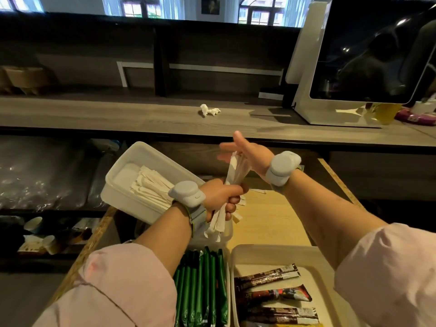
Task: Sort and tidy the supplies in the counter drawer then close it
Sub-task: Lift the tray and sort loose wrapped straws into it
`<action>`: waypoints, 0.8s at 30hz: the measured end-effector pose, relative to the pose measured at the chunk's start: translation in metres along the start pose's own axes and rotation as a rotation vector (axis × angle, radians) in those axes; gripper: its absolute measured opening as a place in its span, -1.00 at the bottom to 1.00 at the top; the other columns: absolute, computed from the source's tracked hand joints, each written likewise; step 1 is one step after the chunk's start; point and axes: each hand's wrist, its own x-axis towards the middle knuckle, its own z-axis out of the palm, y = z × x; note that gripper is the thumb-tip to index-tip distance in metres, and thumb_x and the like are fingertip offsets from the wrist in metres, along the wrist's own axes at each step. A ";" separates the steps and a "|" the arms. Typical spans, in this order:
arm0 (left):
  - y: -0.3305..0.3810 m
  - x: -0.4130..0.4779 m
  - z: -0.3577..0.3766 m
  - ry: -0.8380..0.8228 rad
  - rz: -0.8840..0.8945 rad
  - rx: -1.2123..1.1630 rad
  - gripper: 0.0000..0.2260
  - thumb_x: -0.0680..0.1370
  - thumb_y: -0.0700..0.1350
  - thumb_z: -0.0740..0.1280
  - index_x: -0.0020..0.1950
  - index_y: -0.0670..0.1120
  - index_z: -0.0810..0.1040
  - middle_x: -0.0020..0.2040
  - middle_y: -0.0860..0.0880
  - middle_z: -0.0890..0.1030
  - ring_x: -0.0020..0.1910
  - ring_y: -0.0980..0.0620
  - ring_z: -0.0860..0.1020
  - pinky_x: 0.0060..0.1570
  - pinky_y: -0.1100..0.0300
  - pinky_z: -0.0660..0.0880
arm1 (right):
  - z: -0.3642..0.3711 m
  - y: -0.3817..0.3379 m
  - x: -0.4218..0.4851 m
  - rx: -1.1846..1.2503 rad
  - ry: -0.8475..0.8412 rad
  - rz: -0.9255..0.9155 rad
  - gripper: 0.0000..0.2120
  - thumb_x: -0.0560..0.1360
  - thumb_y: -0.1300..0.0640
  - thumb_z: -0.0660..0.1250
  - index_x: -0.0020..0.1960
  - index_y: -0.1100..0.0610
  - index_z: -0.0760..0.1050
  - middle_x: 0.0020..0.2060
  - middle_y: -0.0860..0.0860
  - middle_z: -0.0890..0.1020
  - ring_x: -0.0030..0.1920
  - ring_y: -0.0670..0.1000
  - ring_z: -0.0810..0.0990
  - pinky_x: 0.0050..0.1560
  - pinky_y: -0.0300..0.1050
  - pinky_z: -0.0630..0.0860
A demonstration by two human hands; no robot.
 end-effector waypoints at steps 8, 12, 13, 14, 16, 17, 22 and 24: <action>0.009 -0.002 -0.025 0.604 0.259 -0.306 -0.58 0.49 0.22 0.26 -0.30 -0.13 0.53 -0.43 -0.03 0.52 -0.35 -0.10 0.51 -0.14 0.01 0.50 | 0.032 0.009 -0.013 0.607 0.132 0.180 -0.59 0.60 -0.01 0.17 0.40 0.09 0.37 0.27 0.09 0.54 0.19 0.12 0.56 0.18 0.11 0.51; 0.016 -0.006 -0.042 0.761 0.267 -0.380 -0.46 0.51 0.26 0.17 0.26 -0.13 0.49 0.00 -0.08 0.56 0.09 -0.17 0.55 0.26 -0.12 0.45 | 0.069 -0.009 -0.019 0.193 -0.074 -0.011 -0.58 0.51 0.34 0.23 0.36 0.19 0.39 0.20 0.19 0.57 0.08 0.09 0.56 0.12 0.00 0.54; 0.015 -0.008 -0.046 0.766 0.262 -0.384 -0.46 0.52 0.24 0.19 0.31 -0.12 0.46 0.06 -0.09 0.56 0.15 -0.17 0.53 0.29 -0.11 0.43 | 0.078 -0.013 -0.016 0.063 -0.073 -0.059 -0.58 0.50 0.32 0.27 0.34 0.18 0.39 0.17 0.20 0.58 0.07 0.08 0.57 0.08 -0.02 0.55; 0.015 -0.010 -0.048 0.774 0.269 -0.370 -0.49 0.54 0.19 0.22 0.34 -0.12 0.44 0.11 -0.10 0.56 0.18 -0.16 0.52 0.31 -0.07 0.42 | 0.086 -0.016 -0.010 -0.034 -0.052 -0.077 -0.58 0.49 0.29 0.29 0.33 0.18 0.38 0.15 0.19 0.59 0.06 0.09 0.58 0.09 -0.02 0.56; 0.012 -0.019 -0.058 0.764 0.255 -0.365 -0.48 0.49 0.16 0.31 0.34 -0.13 0.45 0.18 -0.12 0.57 0.18 -0.13 0.52 0.29 -0.01 0.42 | 0.098 -0.020 0.001 -0.124 -0.055 -0.084 -0.61 0.50 0.30 0.25 0.32 0.22 0.36 0.08 0.20 0.59 -0.04 0.08 0.57 -0.01 -0.06 0.54; 0.012 -0.026 -0.064 0.771 0.245 -0.359 -0.40 0.41 0.21 0.35 0.32 -0.14 0.46 0.18 -0.14 0.59 0.18 -0.15 0.54 0.30 -0.04 0.42 | 0.105 -0.018 0.007 -0.144 -0.076 -0.094 -0.64 0.52 0.33 0.20 0.31 0.26 0.34 0.01 0.20 0.56 -0.09 0.08 0.55 -0.10 -0.10 0.54; 0.018 -0.061 -0.098 0.982 0.344 -0.098 -0.41 0.56 0.10 0.25 0.54 -0.02 0.15 0.48 -0.06 0.31 0.45 -0.10 0.31 0.38 0.06 0.24 | 0.123 0.012 0.035 -0.564 -0.126 -0.074 -0.86 0.55 0.22 0.16 0.09 0.21 0.40 -0.05 0.11 0.49 -0.04 0.11 0.46 0.06 -0.04 0.44; 0.020 -0.068 -0.098 0.960 0.415 -0.045 -0.44 0.57 0.04 0.25 0.54 0.04 0.14 0.53 -0.03 0.25 0.48 -0.07 0.27 0.35 0.10 0.24 | 0.130 0.026 0.039 -0.652 -0.166 -0.083 -0.85 0.55 0.14 0.17 0.06 0.18 0.43 0.01 0.13 0.53 0.04 0.15 0.49 0.05 -0.07 0.39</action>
